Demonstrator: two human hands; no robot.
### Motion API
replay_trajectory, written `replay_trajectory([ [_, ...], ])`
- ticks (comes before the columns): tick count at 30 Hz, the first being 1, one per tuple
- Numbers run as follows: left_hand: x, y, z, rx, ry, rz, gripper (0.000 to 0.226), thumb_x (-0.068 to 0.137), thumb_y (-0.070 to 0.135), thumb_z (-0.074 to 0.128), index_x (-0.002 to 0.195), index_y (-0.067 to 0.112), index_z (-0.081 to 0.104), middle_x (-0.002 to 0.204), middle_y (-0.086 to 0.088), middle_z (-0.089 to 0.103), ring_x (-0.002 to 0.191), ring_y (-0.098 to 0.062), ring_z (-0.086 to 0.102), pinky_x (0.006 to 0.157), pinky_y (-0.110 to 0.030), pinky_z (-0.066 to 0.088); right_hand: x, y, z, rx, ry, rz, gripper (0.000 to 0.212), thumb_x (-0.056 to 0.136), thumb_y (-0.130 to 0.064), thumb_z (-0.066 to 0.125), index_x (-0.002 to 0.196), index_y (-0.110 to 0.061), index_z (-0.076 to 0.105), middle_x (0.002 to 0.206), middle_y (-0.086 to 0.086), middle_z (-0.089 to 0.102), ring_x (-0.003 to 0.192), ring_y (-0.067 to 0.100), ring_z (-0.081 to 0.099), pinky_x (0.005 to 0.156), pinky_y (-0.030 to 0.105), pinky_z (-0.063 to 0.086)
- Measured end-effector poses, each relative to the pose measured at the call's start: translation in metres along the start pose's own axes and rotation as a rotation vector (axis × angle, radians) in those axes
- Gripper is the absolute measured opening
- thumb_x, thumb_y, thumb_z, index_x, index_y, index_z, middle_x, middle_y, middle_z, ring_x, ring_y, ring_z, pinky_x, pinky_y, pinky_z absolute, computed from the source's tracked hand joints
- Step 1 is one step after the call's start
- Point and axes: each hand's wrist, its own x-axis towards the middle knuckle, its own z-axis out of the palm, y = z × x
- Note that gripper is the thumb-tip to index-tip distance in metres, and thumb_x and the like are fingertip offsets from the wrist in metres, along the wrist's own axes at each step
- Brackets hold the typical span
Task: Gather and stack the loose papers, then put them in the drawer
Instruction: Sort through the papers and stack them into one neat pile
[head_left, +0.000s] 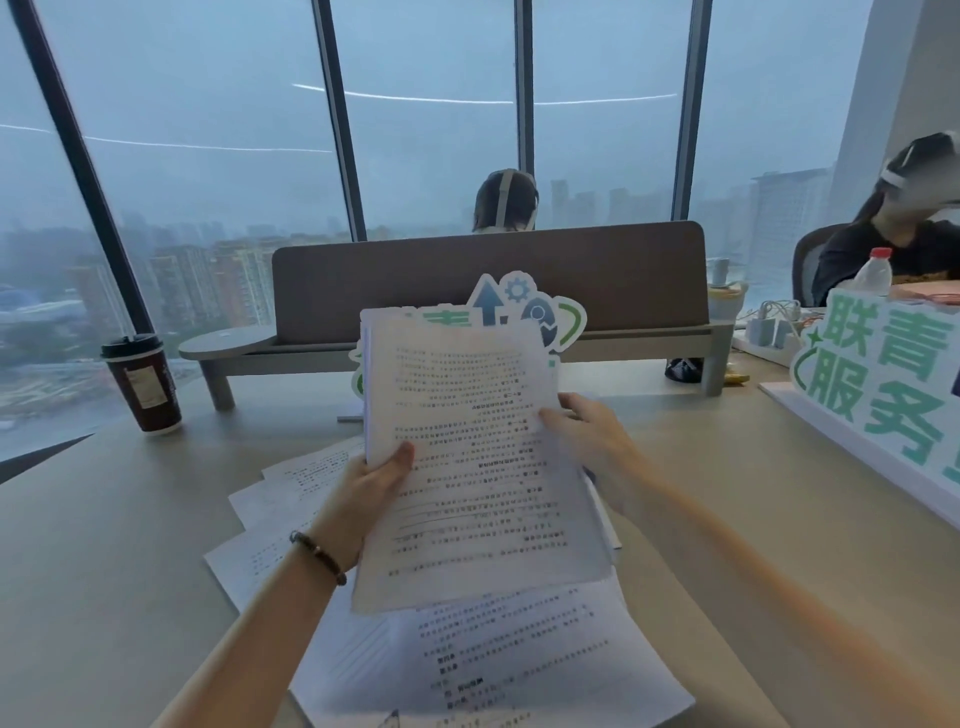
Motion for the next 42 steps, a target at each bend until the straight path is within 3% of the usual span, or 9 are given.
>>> replay_trajectory([
  [4, 0.004, -0.01, -0.027, -0.015, 0.011, -0.164, 0.027, 0.095, 0.03, 0.059, 0.108, 0.008, 0.069, 0.097, -0.014, 0.076, 0.084, -0.036, 0.073, 0.067, -0.044, 0.061, 0.011, 0.02, -0.012, -0.546, 0.054, 0.046, 0.049, 0.103, -0.049, 0.037, 0.138, -0.018, 0.053, 0.14, 0.006, 0.057, 0.126, 0.028, 0.054, 0.102, 0.04, 0.042],
  [7, 0.011, -0.021, -0.044, 0.029, 0.087, -0.237, 0.026, 0.095, 0.029, 0.06, 0.103, 0.006, 0.069, 0.081, -0.01, 0.077, 0.067, -0.029, 0.073, 0.052, -0.035, 0.059, 0.016, 0.044, -0.019, -0.862, 0.021, 0.183, 0.064, 0.099, -0.059, 0.032, 0.145, -0.015, 0.041, 0.146, 0.011, 0.05, 0.128, 0.031, 0.051, 0.101, 0.039, 0.042],
  [10, 0.017, -0.037, -0.054, 0.12, 0.142, -0.3, 0.035, 0.094, 0.031, 0.06, 0.11, 0.002, 0.067, 0.096, -0.018, 0.073, 0.08, -0.035, 0.071, 0.067, -0.043, 0.06, 0.017, 0.059, -0.018, -0.94, -0.026, 0.201, 0.065, 0.098, -0.059, 0.038, 0.146, -0.015, 0.038, 0.144, 0.011, 0.052, 0.125, 0.03, 0.053, 0.097, 0.038, 0.047],
  [15, 0.02, -0.045, -0.056, 0.167, 0.138, -0.344, 0.036, 0.094, 0.033, 0.061, 0.112, 0.002, 0.067, 0.108, -0.023, 0.07, 0.096, -0.041, 0.068, 0.089, -0.055, 0.054, 0.022, 0.06, -0.02, -0.643, 0.017, 0.183, 0.059, 0.096, -0.039, 0.06, 0.145, -0.015, 0.039, 0.147, 0.01, 0.048, 0.128, 0.027, 0.05, 0.092, 0.032, 0.043],
  [19, 0.021, -0.046, -0.048, 0.143, 0.127, -0.331, 0.025, 0.095, 0.029, 0.06, 0.101, 0.006, 0.067, 0.106, -0.022, 0.071, 0.097, -0.041, 0.068, 0.088, -0.054, 0.054, 0.022, 0.063, -0.026, -0.658, 0.066, 0.194, 0.054, 0.094, -0.028, 0.062, 0.143, -0.015, 0.042, 0.14, 0.008, 0.055, 0.102, 0.022, 0.054, 0.066, 0.029, 0.045],
  [28, 0.027, -0.047, -0.035, 0.199, 0.124, -0.315, 0.03, 0.094, 0.03, 0.061, 0.106, 0.004, 0.067, 0.098, -0.018, 0.072, 0.092, -0.038, 0.069, 0.084, -0.051, 0.056, 0.02, 0.059, -0.029, -0.568, 0.043, 0.155, 0.035, 0.091, -0.022, 0.069, 0.123, -0.013, 0.06, 0.13, 0.006, 0.063, 0.101, 0.02, 0.056, 0.08, 0.029, 0.044],
  [32, 0.03, -0.046, -0.033, 0.216, 0.119, -0.329, 0.031, 0.094, 0.031, 0.061, 0.108, 0.003, 0.066, 0.1, -0.018, 0.071, 0.091, -0.038, 0.069, 0.083, -0.05, 0.056, 0.016, 0.056, -0.033, -0.451, 0.099, 0.175, 0.047, 0.091, -0.014, 0.071, 0.133, -0.003, 0.054, 0.136, 0.011, 0.058, 0.106, 0.022, 0.053, 0.089, 0.031, 0.043],
  [38, 0.031, -0.046, -0.031, 0.208, 0.115, -0.317, 0.031, 0.095, 0.03, 0.06, 0.109, 0.002, 0.066, 0.097, -0.017, 0.071, 0.088, -0.036, 0.068, 0.077, -0.045, 0.056, 0.016, 0.06, -0.037, -0.252, 0.094, 0.255, 0.079, 0.08, -0.007, 0.081, 0.145, -0.009, 0.036, 0.136, 0.012, 0.055, 0.108, 0.028, 0.058, 0.068, 0.03, 0.049],
  [42, 0.031, -0.049, -0.033, 0.195, 0.123, -0.313, 0.035, 0.094, 0.031, 0.061, 0.111, 0.0, 0.065, 0.099, -0.019, 0.072, 0.088, -0.036, 0.069, 0.075, -0.044, 0.057, 0.014, 0.063, -0.033, -0.212, 0.076, 0.324, 0.033, 0.082, -0.011, 0.08, 0.104, -0.008, 0.056, 0.111, 0.011, 0.065, 0.09, 0.024, 0.063, 0.061, 0.033, 0.052],
])
